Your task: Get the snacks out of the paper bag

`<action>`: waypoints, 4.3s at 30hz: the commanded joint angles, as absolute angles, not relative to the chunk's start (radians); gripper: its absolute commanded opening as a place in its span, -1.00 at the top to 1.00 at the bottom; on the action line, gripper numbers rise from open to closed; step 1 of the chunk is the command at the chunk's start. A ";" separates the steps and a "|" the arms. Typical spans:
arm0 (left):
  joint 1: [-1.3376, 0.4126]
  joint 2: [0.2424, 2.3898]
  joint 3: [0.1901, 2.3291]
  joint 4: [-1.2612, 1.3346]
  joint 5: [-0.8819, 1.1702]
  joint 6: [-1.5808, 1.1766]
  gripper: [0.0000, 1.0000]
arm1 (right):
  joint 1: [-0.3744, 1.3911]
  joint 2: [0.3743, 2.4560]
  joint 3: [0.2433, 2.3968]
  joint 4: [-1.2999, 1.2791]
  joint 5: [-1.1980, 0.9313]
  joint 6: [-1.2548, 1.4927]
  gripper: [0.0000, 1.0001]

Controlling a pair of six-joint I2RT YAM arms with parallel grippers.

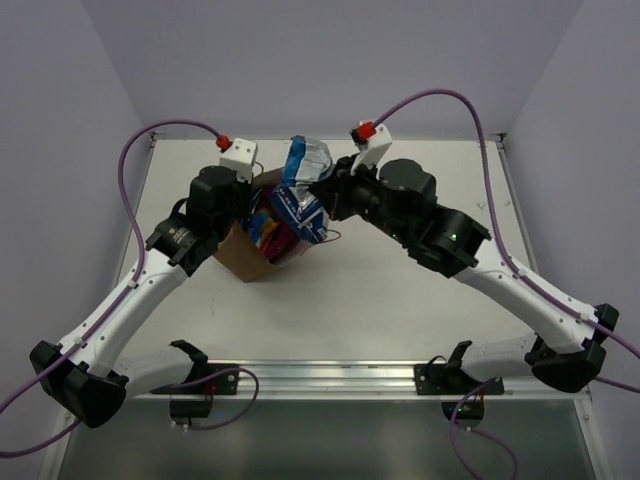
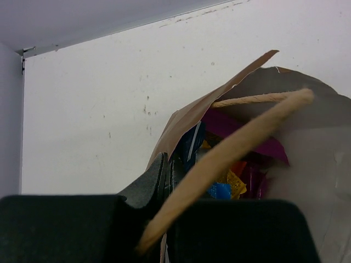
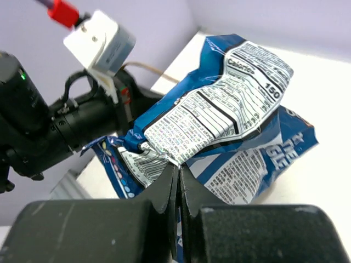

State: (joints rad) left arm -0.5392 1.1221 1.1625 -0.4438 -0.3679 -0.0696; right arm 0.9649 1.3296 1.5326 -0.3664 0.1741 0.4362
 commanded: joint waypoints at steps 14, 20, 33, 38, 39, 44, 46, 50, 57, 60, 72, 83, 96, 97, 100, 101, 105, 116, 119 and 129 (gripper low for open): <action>-0.543 1.100 1.141 -0.374 -0.315 -0.006 1.00 | 0.394 1.382 1.278 -0.227 0.184 0.357 1.00; -0.545 1.071 1.106 -0.342 -0.210 0.084 1.00 | 0.324 1.728 1.405 -0.241 0.178 0.385 1.00; -0.543 1.063 1.123 -0.313 -0.072 0.173 1.00 | 0.483 1.353 1.414 -0.385 0.057 0.408 -0.53; -0.543 1.092 1.135 -0.295 -0.058 0.196 1.00 | 0.669 1.210 1.368 -0.359 0.083 0.535 -0.35; -0.543 1.095 1.138 -0.288 -0.055 0.201 1.00 | 0.695 1.207 1.352 -0.329 0.086 0.573 -0.34; -0.545 1.117 1.155 -0.247 -0.063 0.207 1.00 | 0.842 1.279 1.338 -0.262 0.098 0.702 -0.28; -0.545 1.121 1.161 -0.238 -0.066 0.204 1.00 | 0.880 1.314 1.330 -0.244 0.118 0.733 -0.26; -0.545 1.114 1.146 -0.215 -0.071 0.198 1.00 | 0.916 1.405 1.328 -0.187 0.103 0.794 -0.18; -0.543 1.089 1.103 -0.210 -0.072 0.180 1.00 | 0.954 1.538 1.368 -0.133 0.103 0.827 -0.07; -0.543 1.072 1.086 -0.210 -0.072 0.175 1.00 | 0.956 1.592 1.376 -0.126 0.107 0.860 -0.07; -0.545 1.063 1.074 -0.213 -0.069 0.158 1.00 | 0.959 1.726 1.420 -0.063 0.123 0.900 0.02; -0.543 1.051 1.049 -0.224 -0.115 0.169 1.00 | 0.957 1.551 1.312 -0.058 0.120 0.801 1.00; -0.545 1.045 1.026 -0.219 -0.163 0.192 1.00 | 0.867 1.074 1.278 -0.297 0.027 0.580 1.00; -0.543 1.043 1.028 -0.219 -0.160 0.193 1.00 | 0.850 1.045 1.266 -0.317 0.082 0.568 1.00; -0.543 1.043 1.034 -0.222 -0.149 0.196 1.00 | 0.734 0.942 1.197 -0.371 0.211 0.540 1.00; -0.543 1.042 1.034 -0.222 -0.143 0.198 1.00 | 0.695 0.925 1.174 -0.386 0.241 0.531 1.00; -0.545 1.043 1.043 -0.227 -0.133 0.201 1.00 | 0.477 0.902 1.037 -0.385 0.386 0.518 1.00; -0.543 1.046 1.052 -0.227 -0.118 0.196 1.00 | 0.199 1.286 0.897 -0.327 0.367 0.617 1.00; -0.545 1.048 1.054 -0.229 -0.114 0.201 1.00 | 0.215 1.312 0.914 -0.328 0.331 0.568 0.55; -0.545 1.037 1.060 -0.267 -0.129 0.213 1.00 | 0.553 1.088 1.136 -0.433 0.194 0.612 -0.54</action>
